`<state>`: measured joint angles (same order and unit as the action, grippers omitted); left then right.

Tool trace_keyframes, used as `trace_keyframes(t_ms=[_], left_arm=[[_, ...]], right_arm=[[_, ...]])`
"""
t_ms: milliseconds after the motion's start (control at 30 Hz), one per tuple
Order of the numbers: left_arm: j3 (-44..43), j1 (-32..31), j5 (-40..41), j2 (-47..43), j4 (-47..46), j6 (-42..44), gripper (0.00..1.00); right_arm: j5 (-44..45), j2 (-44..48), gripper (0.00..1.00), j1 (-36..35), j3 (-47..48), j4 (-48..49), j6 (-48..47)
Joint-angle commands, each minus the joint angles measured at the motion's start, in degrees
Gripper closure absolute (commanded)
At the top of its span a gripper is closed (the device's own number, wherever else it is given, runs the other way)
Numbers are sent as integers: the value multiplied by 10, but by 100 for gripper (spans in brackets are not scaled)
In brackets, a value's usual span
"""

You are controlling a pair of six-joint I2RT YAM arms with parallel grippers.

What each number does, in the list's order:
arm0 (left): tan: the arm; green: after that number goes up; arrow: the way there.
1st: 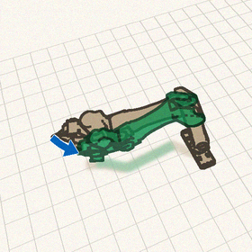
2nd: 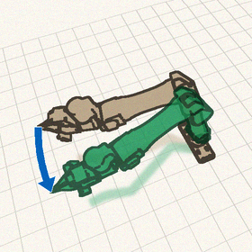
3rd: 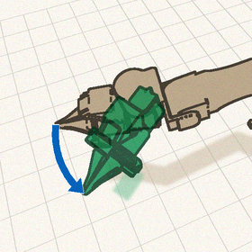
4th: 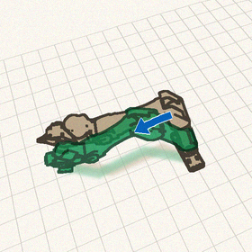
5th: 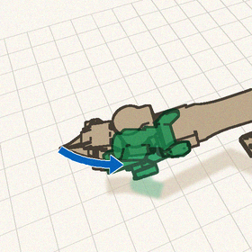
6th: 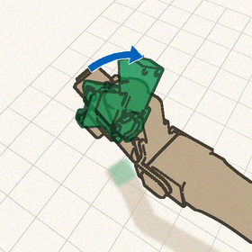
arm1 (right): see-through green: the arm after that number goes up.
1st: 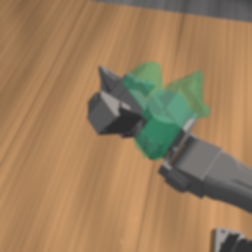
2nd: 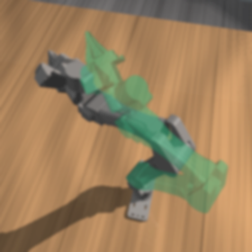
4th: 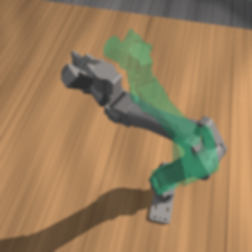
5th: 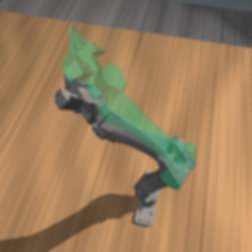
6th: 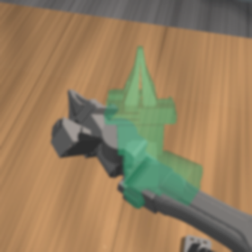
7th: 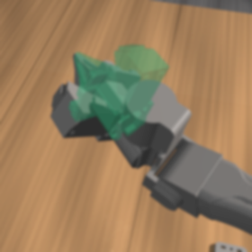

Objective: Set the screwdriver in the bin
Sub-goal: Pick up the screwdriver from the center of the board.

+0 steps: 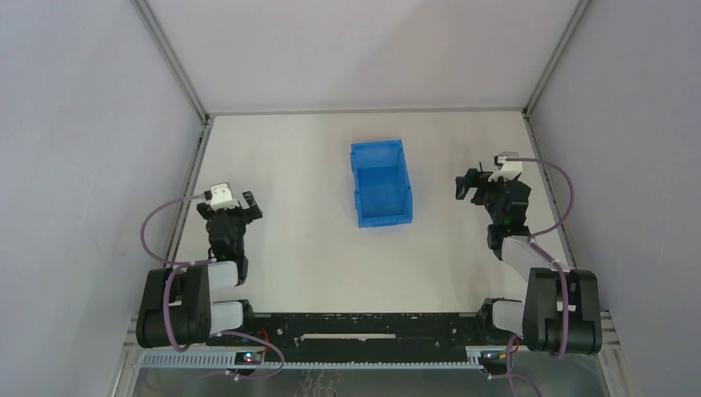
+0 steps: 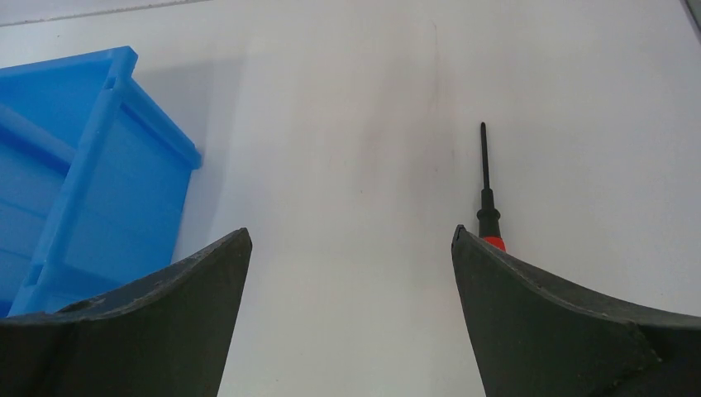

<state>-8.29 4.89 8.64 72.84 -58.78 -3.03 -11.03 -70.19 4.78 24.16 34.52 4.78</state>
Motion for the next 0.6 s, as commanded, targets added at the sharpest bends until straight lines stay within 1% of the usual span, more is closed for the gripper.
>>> trace_keyframes(t_ms=[0,367,567], left_arm=[[-24,-4,3,-9,-20,8,0],[-25,-4,3,-9,-20,8,0],[-25,-5,2,-9,-20,8,0]], right_arm=[[9,0,0,-4,20,15,-10],[17,-2,0,-5,25,22,-4],[59,17,0,-5,109,-118,5]])
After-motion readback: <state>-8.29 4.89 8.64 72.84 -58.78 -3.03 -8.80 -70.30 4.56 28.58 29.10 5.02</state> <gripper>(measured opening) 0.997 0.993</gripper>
